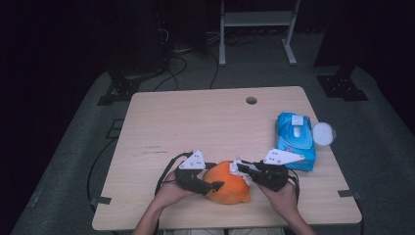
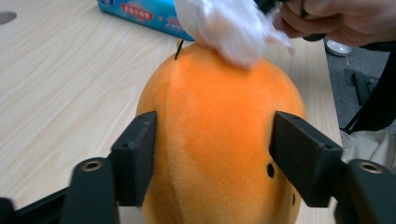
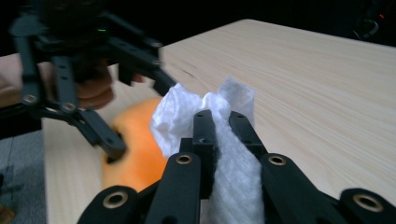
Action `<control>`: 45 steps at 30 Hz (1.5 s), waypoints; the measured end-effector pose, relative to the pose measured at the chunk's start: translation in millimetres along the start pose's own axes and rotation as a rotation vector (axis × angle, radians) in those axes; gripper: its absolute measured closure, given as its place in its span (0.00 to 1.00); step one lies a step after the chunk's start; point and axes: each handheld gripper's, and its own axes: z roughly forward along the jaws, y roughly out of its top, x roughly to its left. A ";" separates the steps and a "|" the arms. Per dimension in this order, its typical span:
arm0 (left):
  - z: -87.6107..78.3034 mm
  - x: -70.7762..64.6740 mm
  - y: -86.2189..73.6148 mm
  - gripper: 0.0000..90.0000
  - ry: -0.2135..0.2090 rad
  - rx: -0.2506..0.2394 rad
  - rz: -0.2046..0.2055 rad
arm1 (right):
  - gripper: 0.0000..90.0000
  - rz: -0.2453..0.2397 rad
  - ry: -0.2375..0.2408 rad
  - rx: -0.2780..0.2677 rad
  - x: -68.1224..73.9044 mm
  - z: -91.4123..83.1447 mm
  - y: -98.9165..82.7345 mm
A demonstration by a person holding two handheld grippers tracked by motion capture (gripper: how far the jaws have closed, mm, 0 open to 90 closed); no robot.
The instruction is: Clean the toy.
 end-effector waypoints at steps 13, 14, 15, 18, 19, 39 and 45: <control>-3.0 7.0 -5.7 0.42 0.001 0.005 -0.028 | 0.91 -0.038 -0.034 0.010 2.8 -5.2 1.4; -3.0 7.4 -5.7 0.42 0.001 0.005 -0.032 | 0.91 -0.017 -0.044 0.012 -2.8 -6.7 -0.9; -3.1 7.8 -6.0 0.42 0.000 0.005 -0.032 | 0.91 0.006 -0.052 0.014 -7.4 -8.6 -2.8; -3.2 8.8 -6.8 0.42 0.003 0.005 -0.036 | 0.91 0.017 -0.043 0.006 -8.0 -12.5 -3.4; -3.2 9.2 -7.1 0.42 0.004 0.006 -0.037 | 0.91 0.008 -0.030 -0.001 -4.6 -11.7 -2.0; -2.1 -4.2 -1.1 0.32 0.078 0.003 0.107 | 0.91 0.046 0.005 0.011 -7.4 0.6 -10.7; -7.8 11.5 -9.4 0.43 0.084 -0.001 -0.021 | 0.91 -0.030 0.034 0.017 6.1 1.0 -7.0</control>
